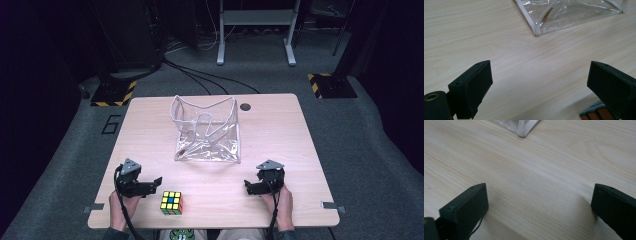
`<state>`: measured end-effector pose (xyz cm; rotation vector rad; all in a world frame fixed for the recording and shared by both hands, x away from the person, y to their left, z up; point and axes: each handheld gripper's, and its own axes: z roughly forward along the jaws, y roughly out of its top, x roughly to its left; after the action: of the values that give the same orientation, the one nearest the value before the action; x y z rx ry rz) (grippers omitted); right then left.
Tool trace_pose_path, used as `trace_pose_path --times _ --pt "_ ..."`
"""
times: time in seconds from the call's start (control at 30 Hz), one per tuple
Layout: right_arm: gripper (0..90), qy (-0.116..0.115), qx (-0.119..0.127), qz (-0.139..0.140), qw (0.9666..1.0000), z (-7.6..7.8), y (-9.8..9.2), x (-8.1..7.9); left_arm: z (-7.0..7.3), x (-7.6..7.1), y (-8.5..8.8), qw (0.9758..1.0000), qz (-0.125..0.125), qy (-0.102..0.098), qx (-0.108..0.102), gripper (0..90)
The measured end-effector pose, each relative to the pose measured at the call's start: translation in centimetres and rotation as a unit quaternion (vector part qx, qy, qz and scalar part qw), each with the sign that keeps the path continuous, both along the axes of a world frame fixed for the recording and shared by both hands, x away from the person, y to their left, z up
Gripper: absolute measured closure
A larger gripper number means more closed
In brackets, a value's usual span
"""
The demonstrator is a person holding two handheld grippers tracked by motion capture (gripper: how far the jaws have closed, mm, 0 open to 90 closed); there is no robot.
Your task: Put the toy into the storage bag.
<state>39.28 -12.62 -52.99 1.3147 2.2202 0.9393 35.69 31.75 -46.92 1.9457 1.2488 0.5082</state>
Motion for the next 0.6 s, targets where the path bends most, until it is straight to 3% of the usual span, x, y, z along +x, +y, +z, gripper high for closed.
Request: trace_pose_path --times 0.2,0.43,0.6 --pt "0.4 -0.001 -0.001 -0.001 1.0 0.0 0.0 0.0 0.5 -0.7 -0.9 0.9996 -0.022 -0.001 -0.018 6.7" --pt "0.4 0.0 0.0 0.0 1.0 0.0 0.0 0.0 0.6 -1.3 -2.2 0.999 -0.042 -0.004 -0.017 6.9" --pt "0.4 -0.001 -0.001 -0.002 1.0 0.0 0.0 0.0 0.4 -1.8 -2.6 0.9985 -0.048 -0.003 -0.028 6.9"
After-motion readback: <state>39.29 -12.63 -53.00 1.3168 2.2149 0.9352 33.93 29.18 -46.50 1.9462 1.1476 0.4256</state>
